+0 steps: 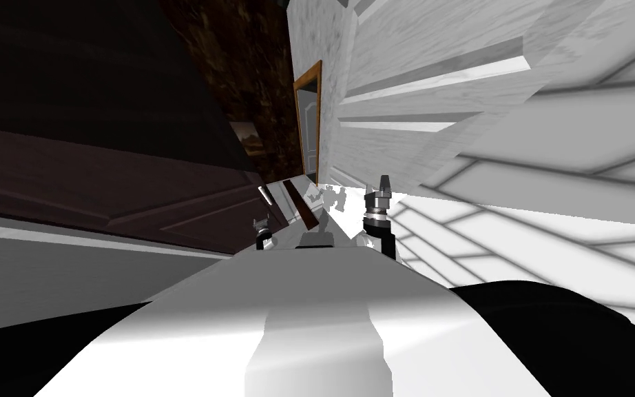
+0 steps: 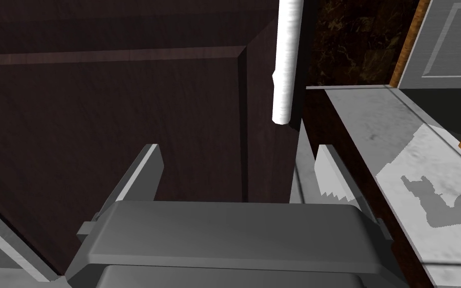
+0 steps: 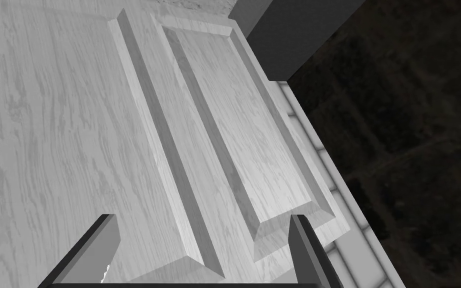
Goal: Pull the door open
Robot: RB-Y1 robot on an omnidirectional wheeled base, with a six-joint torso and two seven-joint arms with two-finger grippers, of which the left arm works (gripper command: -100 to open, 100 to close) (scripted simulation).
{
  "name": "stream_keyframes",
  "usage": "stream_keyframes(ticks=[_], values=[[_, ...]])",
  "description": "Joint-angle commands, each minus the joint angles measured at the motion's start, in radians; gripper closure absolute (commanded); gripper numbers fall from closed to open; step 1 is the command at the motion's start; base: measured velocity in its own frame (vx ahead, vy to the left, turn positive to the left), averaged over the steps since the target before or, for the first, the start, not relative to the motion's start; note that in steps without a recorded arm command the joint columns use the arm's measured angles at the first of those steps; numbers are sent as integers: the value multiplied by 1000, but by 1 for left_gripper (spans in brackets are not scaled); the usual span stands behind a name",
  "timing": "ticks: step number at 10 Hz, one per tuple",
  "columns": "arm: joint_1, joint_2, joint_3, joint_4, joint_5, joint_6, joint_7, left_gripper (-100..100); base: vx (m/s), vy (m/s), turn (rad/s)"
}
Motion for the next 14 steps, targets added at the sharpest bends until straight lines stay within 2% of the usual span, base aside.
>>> stream_keyframes(ticks=[1,5,8,14], values=[[-12,4,5,30,3,-14,8,-100,-53,9,-52],[-26,23,60,79,36,-34,8,-100,-26,28,-197],[-37,38,104,119,64,-52,8,-100,70,77,-270],[-46,50,139,150,84,-65,7,-100,162,118,-127]])
